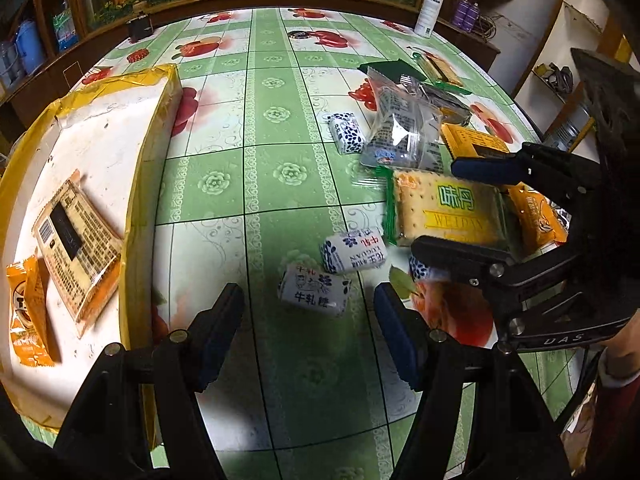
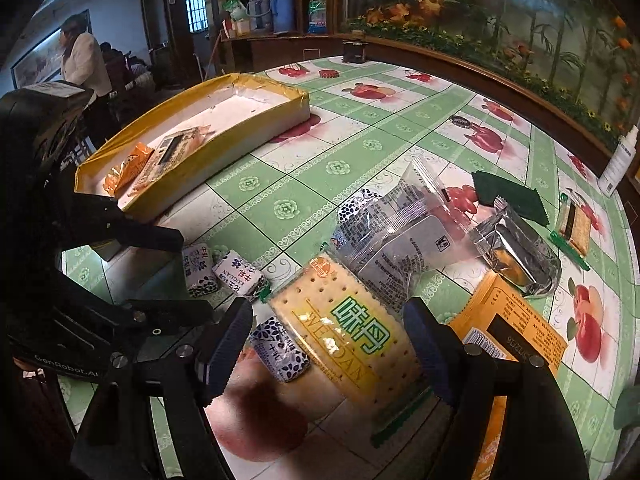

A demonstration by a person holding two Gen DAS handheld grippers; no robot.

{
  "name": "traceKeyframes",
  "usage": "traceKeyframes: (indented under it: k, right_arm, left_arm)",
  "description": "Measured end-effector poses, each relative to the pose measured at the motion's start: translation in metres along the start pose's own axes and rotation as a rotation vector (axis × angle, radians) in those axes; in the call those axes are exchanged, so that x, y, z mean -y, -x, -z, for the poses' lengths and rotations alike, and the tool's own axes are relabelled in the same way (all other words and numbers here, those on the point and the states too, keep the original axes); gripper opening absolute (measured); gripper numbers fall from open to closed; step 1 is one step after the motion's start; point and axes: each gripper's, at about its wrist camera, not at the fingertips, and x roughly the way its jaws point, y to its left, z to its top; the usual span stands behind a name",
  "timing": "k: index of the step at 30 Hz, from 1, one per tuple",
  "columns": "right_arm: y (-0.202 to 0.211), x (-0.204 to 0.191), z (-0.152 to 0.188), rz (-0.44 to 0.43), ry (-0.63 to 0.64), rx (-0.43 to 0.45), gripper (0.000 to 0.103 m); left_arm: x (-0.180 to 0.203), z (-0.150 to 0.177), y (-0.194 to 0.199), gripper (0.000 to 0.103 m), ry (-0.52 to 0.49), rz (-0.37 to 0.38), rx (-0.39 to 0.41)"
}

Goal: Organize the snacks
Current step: 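Grasp a white milk candy with the left tool while the right tool grasps the yellow WEIDAN cracker pack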

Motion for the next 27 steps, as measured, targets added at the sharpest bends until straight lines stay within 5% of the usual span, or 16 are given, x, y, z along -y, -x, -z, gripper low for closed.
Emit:
traceKeyframes:
  k: [3, 5, 7, 12, 18, 27]
  right_arm:
    - [-0.006, 0.002, 0.001, -0.012, 0.000, -0.013, 0.080]
    - [-0.006, 0.004, 0.002, -0.028, -0.014, -0.016, 0.080]
    - [-0.006, 0.005, 0.004, -0.034, -0.027, -0.022, 0.077]
    - [-0.009, 0.000, 0.014, 0.009, -0.029, -0.043, 0.077]
    - [0.008, 0.000, 0.022, 0.010, -0.118, -0.004, 0.048]
    - [0.041, 0.004, 0.033, -0.037, -0.267, 0.087, 0.048]
  left_arm:
    - [0.001, 0.000, -0.001, 0.062, -0.020, -0.024, 0.014]
    - [0.004, 0.000, -0.001, 0.040, -0.047, -0.053, 0.029]
    - [0.006, 0.001, 0.000, 0.029, -0.061, -0.045, 0.037]
    - [0.004, 0.002, 0.000, 0.029, -0.064, -0.024, 0.050]
    - [-0.003, 0.007, 0.010, 0.028, -0.024, 0.009, 0.067]
    - [-0.019, 0.012, 0.045, 0.028, 0.044, 0.062, 0.141]
